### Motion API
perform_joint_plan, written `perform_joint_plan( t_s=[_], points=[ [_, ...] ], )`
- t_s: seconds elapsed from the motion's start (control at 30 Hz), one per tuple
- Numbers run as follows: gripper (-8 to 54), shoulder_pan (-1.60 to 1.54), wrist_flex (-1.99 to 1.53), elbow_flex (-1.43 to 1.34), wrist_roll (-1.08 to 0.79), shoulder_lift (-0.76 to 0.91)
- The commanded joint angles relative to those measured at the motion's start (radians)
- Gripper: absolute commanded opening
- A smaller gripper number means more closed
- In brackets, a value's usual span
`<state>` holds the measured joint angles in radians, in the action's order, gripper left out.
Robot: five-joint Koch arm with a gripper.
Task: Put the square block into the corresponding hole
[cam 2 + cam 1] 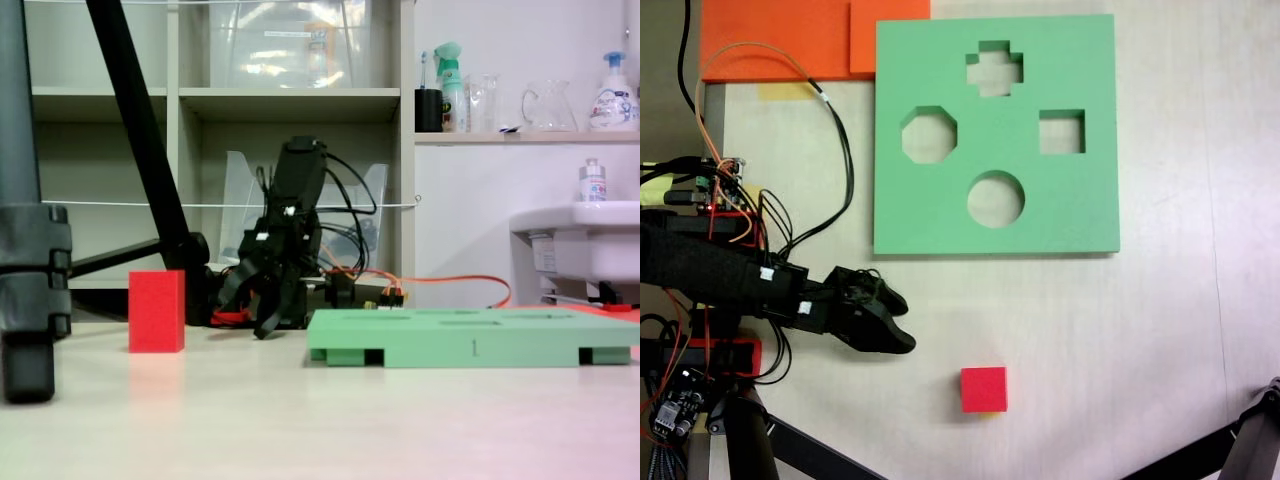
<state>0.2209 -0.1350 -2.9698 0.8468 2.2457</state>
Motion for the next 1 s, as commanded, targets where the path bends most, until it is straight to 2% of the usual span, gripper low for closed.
perform_joint_plan(
  t_s=[0.0,0.03,0.1,0.33,0.53,0.77,0.83,0.9,0.97],
  points=[
    [27.9,0.043,-0.488,0.127,0.179,0.078],
    [27.6,0.069,-0.646,0.230,0.216,0.078],
    [22.9,0.104,-0.884,0.400,0.270,0.078],
    [18.3,0.106,-1.318,0.856,0.357,0.077],
    [15.8,0.072,-1.379,1.077,0.379,0.049],
    [14.9,0.083,-1.393,1.232,0.368,-0.103],
    [17.8,0.086,-1.436,1.299,0.376,-0.190],
    [26.6,0.069,-1.445,1.348,0.407,-0.295],
    [32.3,0.057,-1.445,1.388,0.407,-0.376]
  ],
)
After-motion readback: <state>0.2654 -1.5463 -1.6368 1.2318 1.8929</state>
